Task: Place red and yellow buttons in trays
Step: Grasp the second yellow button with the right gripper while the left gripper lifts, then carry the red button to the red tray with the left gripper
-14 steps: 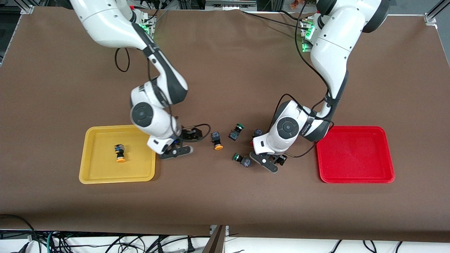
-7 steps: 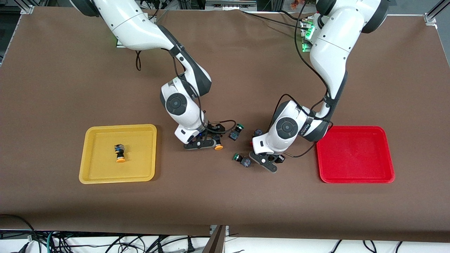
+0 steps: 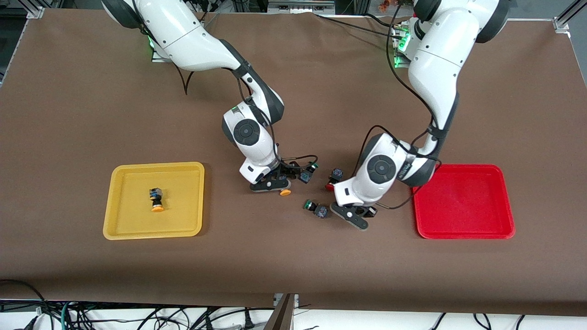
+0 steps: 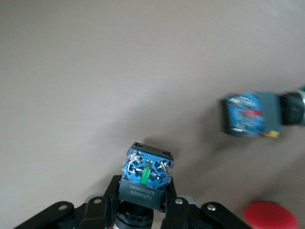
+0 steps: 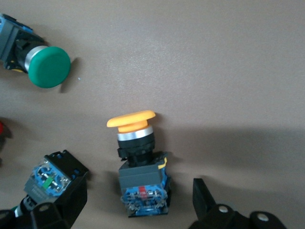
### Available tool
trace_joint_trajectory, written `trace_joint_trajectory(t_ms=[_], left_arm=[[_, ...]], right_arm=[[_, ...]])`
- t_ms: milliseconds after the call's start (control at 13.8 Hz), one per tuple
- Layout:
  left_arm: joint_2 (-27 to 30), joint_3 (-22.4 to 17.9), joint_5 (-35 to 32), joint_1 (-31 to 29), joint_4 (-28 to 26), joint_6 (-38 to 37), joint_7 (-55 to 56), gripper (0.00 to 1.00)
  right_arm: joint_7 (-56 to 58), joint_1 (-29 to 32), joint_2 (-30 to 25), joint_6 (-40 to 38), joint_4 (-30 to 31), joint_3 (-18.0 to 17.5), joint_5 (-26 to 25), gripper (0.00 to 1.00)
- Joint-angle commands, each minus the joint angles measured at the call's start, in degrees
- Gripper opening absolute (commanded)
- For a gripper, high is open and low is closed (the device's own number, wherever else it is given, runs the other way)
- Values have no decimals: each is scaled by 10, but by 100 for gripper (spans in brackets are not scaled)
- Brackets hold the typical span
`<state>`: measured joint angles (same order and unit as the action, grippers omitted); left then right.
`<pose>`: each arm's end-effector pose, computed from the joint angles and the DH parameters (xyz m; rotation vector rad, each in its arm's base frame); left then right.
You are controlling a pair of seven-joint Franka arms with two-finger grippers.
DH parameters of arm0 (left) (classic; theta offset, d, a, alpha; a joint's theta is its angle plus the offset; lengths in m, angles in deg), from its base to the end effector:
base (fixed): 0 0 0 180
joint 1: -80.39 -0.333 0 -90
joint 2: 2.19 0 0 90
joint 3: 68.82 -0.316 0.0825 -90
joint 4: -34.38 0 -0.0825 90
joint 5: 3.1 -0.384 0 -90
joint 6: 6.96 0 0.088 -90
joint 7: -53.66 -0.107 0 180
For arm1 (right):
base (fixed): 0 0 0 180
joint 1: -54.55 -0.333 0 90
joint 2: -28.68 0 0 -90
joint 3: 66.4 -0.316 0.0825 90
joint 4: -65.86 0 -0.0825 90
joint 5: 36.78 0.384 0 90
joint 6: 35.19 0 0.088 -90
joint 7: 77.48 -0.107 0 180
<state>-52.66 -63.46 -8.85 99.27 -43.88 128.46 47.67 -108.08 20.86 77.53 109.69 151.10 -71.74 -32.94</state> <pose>0.6885 -0.2914 0.2005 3.0012 -0.8576 0.1879 0.5773 0.4506 0.1841 -2.9378 -0.0844 -0.1375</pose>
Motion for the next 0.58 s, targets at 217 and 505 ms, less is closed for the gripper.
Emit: trace_joint_trajectory(t_ms=[217, 505], left_arm=[[54, 7, -4, -97, -9, -59, -19, 23], [92, 8, 0, -171, -12, -150, -19, 21]], right_arm=[[-10, -4, -2, 16, 12, 6, -22, 44], [5, 16, -24, -20, 10, 7, -22, 5]])
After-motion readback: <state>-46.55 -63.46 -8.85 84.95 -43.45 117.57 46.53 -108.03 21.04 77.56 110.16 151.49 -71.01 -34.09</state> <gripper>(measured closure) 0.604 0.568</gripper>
